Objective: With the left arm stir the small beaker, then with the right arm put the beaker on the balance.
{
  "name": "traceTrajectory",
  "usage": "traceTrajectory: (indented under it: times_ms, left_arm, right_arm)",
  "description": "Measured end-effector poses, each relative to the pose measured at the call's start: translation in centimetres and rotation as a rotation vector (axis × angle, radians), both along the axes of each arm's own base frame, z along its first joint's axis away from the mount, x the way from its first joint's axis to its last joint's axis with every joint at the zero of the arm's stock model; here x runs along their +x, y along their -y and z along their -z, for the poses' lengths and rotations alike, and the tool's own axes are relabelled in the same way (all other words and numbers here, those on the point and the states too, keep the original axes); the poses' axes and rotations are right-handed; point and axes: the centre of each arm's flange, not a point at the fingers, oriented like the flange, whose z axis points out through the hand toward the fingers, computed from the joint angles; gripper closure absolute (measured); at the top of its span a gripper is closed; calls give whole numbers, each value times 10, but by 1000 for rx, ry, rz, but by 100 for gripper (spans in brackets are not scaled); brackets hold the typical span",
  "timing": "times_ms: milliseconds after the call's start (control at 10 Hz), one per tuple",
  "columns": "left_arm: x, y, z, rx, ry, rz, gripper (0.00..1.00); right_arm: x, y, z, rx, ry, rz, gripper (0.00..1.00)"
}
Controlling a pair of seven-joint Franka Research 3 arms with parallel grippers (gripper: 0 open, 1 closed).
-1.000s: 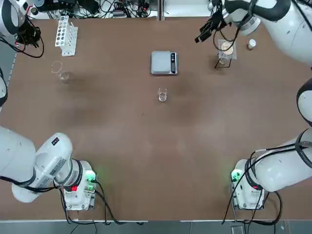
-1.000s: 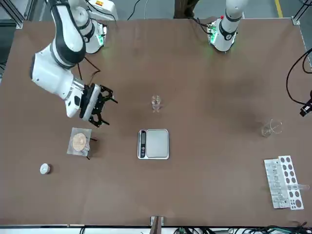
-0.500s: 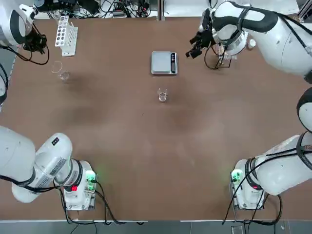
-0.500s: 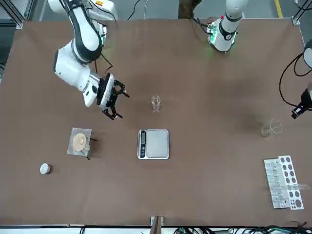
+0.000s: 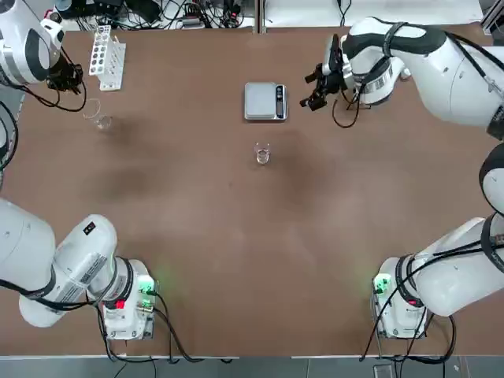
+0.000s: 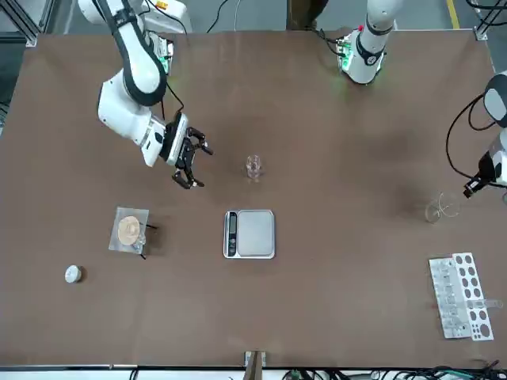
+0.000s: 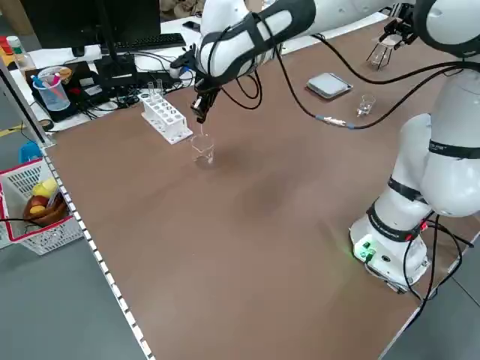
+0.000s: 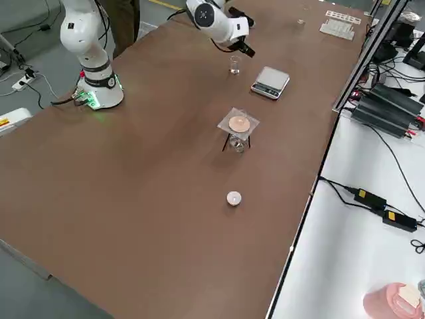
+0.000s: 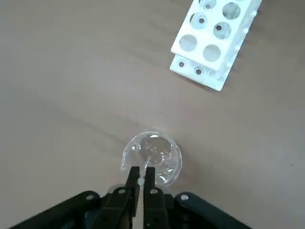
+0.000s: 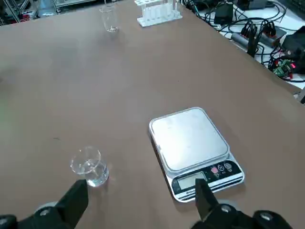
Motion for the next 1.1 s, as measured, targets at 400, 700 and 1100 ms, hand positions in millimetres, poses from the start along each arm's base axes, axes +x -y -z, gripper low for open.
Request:
traceTrajectory:
  times_ms: [400, 700, 1100]
  left_arm:
    - [5, -1, 19, -24, 24, 3, 91]
    - [5, -2, 21, -26, 25, 3, 90]
    - [7, -3, 35, -45, 33, 1, 87]
  right_arm:
    - [-31, -8, 68, 201, 38, -7, 0]
    - [-48, -6, 96, 231, 51, -13, 0]
    - [-61, -5, 148, 236, 23, -15, 0]
